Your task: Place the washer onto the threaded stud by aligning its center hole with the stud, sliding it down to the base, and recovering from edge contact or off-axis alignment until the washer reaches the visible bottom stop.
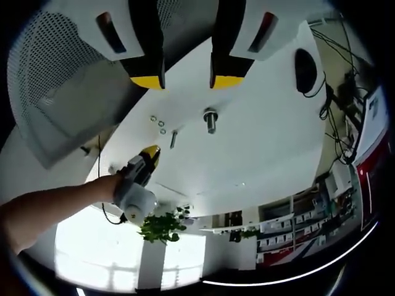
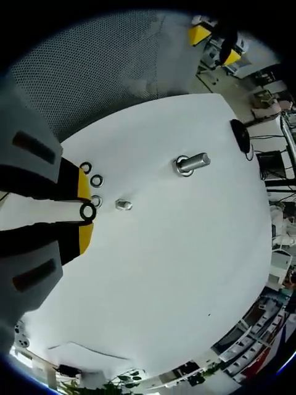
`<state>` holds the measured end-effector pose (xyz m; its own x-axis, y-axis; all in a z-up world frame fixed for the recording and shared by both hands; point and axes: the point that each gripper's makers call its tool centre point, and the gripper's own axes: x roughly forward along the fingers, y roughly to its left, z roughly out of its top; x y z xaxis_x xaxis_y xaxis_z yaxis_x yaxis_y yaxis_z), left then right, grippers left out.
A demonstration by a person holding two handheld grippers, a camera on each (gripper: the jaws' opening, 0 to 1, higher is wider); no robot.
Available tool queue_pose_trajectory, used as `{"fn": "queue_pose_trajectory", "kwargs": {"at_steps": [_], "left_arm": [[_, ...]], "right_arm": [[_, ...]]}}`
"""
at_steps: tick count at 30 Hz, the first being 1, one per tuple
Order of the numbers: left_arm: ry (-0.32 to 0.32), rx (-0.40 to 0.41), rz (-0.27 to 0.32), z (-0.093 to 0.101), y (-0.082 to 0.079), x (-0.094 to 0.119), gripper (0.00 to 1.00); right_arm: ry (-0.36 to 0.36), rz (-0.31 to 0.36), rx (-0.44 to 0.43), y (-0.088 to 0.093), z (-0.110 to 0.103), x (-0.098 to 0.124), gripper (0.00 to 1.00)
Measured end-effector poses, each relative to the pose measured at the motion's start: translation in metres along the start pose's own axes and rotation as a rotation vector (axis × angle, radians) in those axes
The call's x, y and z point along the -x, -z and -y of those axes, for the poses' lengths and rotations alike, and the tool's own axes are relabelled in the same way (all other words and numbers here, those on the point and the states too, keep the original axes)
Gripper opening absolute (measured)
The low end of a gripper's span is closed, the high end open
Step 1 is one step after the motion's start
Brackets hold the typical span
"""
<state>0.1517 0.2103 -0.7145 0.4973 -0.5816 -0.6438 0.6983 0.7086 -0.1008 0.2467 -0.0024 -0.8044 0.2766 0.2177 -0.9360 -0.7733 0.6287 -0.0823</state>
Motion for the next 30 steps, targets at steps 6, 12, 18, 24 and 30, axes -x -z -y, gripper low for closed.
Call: {"fn": "queue_pose_trajectory", "kwargs": {"at_steps": [6, 12, 18, 24, 30], "left_arm": [[0.008, 0.003, -0.014, 0.002, 0.003, -0.001, 0.30], [0.013, 0.000, -0.021, 0.003, 0.004, -0.001, 0.30], [0.014, 0.000, -0.027, 0.003, 0.005, -0.002, 0.30], [0.014, 0.002, -0.022, 0.003, 0.004, -0.002, 0.29], [0.016, 0.000, -0.026, 0.004, 0.005, -0.002, 0.29]], "right_arm": [[0.009, 0.020, 0.022, -0.014, 0.006, 0.007, 0.13], [0.000, 0.056, 0.059, -0.034, 0.005, 0.015, 0.13], [-0.020, 0.052, 0.099, -0.043, -0.001, 0.011, 0.13], [-0.044, 0.023, 0.124, -0.038, -0.010, 0.002, 0.13], [-0.062, -0.002, 0.120, -0.032, -0.011, -0.009, 0.13]]}}
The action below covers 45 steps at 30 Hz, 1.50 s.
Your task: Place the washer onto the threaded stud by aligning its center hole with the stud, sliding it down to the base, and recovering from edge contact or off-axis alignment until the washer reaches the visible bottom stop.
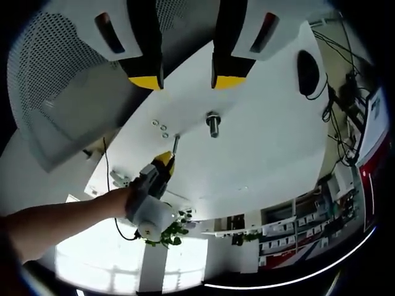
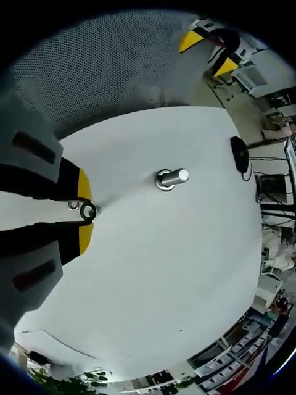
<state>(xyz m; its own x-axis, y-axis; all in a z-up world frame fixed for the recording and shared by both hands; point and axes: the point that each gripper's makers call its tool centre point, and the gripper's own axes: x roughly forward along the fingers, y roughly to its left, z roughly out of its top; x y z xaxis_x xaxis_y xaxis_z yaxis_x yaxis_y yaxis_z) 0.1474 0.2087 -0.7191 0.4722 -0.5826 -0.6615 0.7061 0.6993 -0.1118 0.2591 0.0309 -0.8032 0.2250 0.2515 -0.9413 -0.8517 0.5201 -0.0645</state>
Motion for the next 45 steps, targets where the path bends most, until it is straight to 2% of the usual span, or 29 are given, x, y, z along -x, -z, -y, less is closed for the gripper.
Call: {"fn": "queue_pose_trajectory", "kwargs": {"at_steps": [10, 29, 33, 40, 45], "left_arm": [[-0.004, 0.002, -0.001, -0.001, 0.000, 0.000, 0.29], [-0.016, -0.005, -0.015, -0.003, 0.003, 0.000, 0.28], [-0.021, -0.001, -0.012, -0.004, 0.003, 0.000, 0.28], [-0.026, 0.005, -0.011, -0.005, 0.003, 0.000, 0.28], [-0.027, 0.006, -0.010, -0.006, 0.003, 0.000, 0.28]], "right_arm": [[-0.007, -0.020, 0.011, -0.001, -0.001, -0.007, 0.13], [-0.037, -0.087, 0.032, 0.011, -0.002, -0.043, 0.14], [-0.030, -0.114, 0.011, 0.016, -0.001, -0.050, 0.14], [-0.027, -0.115, -0.030, 0.021, 0.001, -0.054, 0.15], [-0.013, -0.115, -0.034, 0.022, 0.005, -0.053, 0.20]]}}
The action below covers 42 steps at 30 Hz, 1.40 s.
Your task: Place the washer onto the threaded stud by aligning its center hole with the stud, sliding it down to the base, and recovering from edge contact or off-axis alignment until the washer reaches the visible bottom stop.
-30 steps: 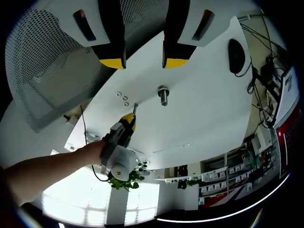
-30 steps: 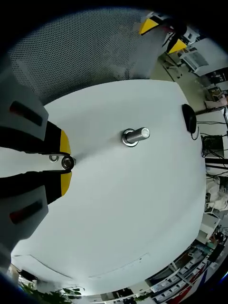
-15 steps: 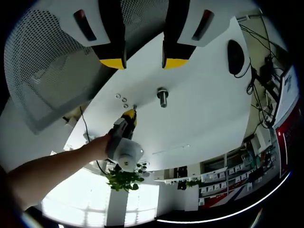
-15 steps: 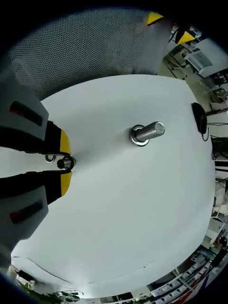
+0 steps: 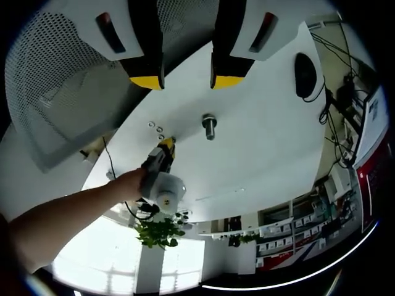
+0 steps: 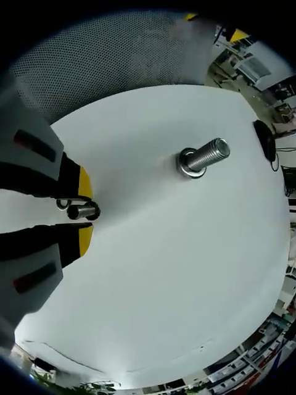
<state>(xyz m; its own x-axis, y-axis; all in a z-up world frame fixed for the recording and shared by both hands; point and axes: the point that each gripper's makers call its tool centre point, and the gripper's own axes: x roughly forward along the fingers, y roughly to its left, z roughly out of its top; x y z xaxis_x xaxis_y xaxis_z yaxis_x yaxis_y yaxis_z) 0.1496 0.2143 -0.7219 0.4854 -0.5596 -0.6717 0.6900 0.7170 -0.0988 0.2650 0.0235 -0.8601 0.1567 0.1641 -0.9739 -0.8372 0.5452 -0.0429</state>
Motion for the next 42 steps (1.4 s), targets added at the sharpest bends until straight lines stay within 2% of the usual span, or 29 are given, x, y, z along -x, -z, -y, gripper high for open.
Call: {"fn": "queue_pose_trajectory", "kwargs": {"at_steps": [6, 9, 21, 26, 28, 30, 34, 35, 37, 40, 42], "left_arm": [[0.000, 0.003, 0.005, 0.000, -0.001, 0.000, 0.28], [0.001, 0.002, 0.004, 0.000, -0.001, 0.000, 0.28], [-0.001, 0.000, 0.005, 0.000, -0.002, 0.000, 0.28], [0.002, -0.003, 0.002, 0.001, -0.001, 0.000, 0.28], [0.001, -0.002, 0.002, 0.001, -0.001, 0.000, 0.28], [0.002, -0.001, -0.001, 0.001, -0.001, 0.000, 0.28], [0.001, 0.000, -0.001, 0.000, -0.001, 0.000, 0.28], [0.001, 0.000, -0.002, 0.000, 0.000, -0.001, 0.28], [0.000, -0.001, -0.004, 0.000, 0.000, -0.001, 0.28], [0.001, 0.002, -0.003, 0.000, -0.001, -0.001, 0.28], [0.000, 0.002, -0.006, 0.000, 0.000, -0.001, 0.28]], "right_arm": [[0.002, 0.022, -0.003, 0.000, 0.000, 0.006, 0.23], [0.003, 0.007, 0.018, 0.007, -0.002, 0.009, 0.23], [-0.019, -0.022, -0.014, 0.033, -0.009, 0.008, 0.23], [-0.026, -0.027, -0.021, 0.038, -0.010, 0.006, 0.23], [-0.029, -0.025, -0.033, 0.038, -0.010, 0.004, 0.23], [-0.050, -0.011, -0.101, 0.037, -0.012, 0.003, 0.23], [-0.028, -0.039, -0.049, 0.042, -0.013, 0.000, 0.22], [-0.019, -0.024, -0.011, 0.039, -0.010, 0.001, 0.22], [-0.028, -0.032, -0.034, 0.038, -0.011, 0.001, 0.21], [-0.025, -0.034, -0.012, 0.038, -0.012, 0.001, 0.21], [-0.028, -0.035, 0.076, 0.036, -0.014, 0.000, 0.19]]}}
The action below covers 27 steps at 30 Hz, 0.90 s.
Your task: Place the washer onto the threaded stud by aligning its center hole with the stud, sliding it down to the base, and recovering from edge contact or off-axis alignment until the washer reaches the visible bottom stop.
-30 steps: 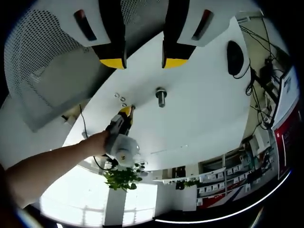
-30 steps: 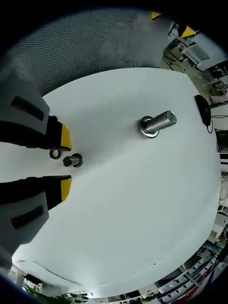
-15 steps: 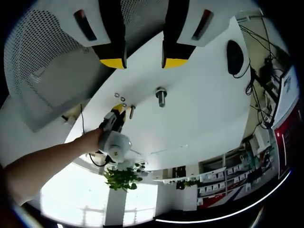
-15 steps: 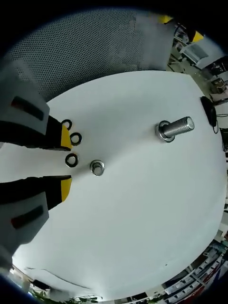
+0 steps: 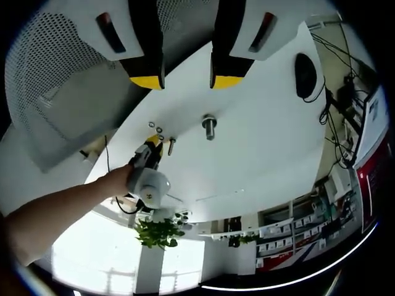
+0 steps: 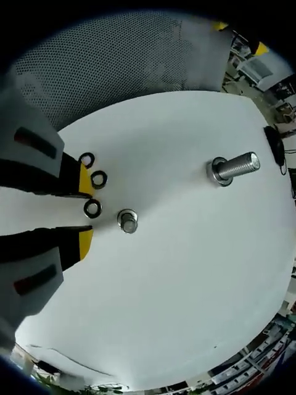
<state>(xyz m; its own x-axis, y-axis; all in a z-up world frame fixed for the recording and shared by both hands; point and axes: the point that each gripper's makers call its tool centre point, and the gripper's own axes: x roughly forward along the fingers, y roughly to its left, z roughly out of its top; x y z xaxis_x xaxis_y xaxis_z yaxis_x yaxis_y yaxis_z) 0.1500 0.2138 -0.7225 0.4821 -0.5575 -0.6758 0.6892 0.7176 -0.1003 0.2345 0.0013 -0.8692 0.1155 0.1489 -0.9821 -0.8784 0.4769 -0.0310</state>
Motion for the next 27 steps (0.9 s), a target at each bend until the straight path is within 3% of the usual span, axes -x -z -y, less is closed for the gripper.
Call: {"fn": "queue_pose_trajectory", "kwargs": {"at_steps": [15, 19, 22, 25, 27], "left_arm": [[-0.006, -0.004, -0.010, -0.0013, 0.0019, -0.0003, 0.27], [-0.007, -0.006, -0.011, -0.0020, 0.0020, -0.0006, 0.27], [-0.011, -0.006, -0.011, -0.0025, 0.0024, -0.0005, 0.27], [-0.015, -0.003, -0.006, -0.0032, 0.0012, -0.0002, 0.27], [-0.015, -0.004, -0.007, -0.0032, 0.0016, -0.0001, 0.27]], "right_arm": [[-0.007, -0.108, 0.078, -0.0008, -0.0020, -0.0017, 0.16], [0.034, -0.174, 0.186, -0.0023, -0.0027, -0.0028, 0.15], [0.047, -0.216, 0.125, -0.0012, -0.0023, -0.0035, 0.15], [0.043, -0.195, 0.038, -0.0022, 0.0005, -0.0034, 0.15], [0.050, -0.174, 0.029, -0.0015, 0.0011, -0.0022, 0.15]]}}
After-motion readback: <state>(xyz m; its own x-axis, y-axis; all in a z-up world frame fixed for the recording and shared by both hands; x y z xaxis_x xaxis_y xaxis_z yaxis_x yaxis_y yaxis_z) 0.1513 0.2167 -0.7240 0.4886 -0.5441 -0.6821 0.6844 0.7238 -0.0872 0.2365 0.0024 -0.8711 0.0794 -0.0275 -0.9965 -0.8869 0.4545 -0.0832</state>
